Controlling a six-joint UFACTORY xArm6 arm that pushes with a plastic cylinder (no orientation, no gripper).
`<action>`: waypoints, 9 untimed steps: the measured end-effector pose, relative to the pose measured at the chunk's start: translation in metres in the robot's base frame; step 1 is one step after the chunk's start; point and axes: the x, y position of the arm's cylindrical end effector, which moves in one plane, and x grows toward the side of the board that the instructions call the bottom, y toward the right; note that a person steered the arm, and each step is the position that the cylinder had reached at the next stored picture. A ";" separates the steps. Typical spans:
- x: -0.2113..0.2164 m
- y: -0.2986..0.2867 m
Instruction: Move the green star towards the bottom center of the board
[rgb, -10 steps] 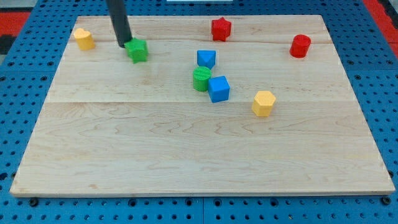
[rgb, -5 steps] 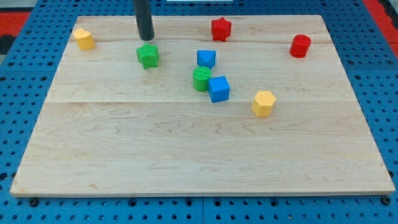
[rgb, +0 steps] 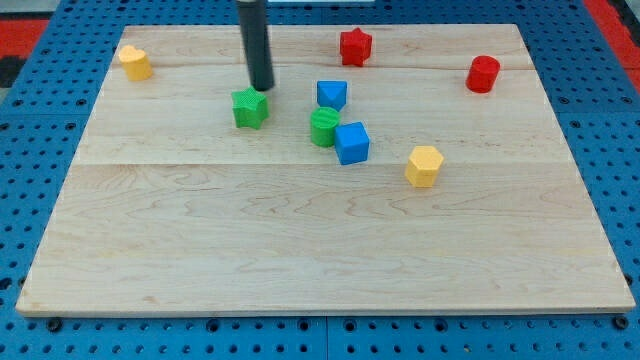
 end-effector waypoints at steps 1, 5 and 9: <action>0.031 -0.027; 0.009 -0.003; 0.067 -0.086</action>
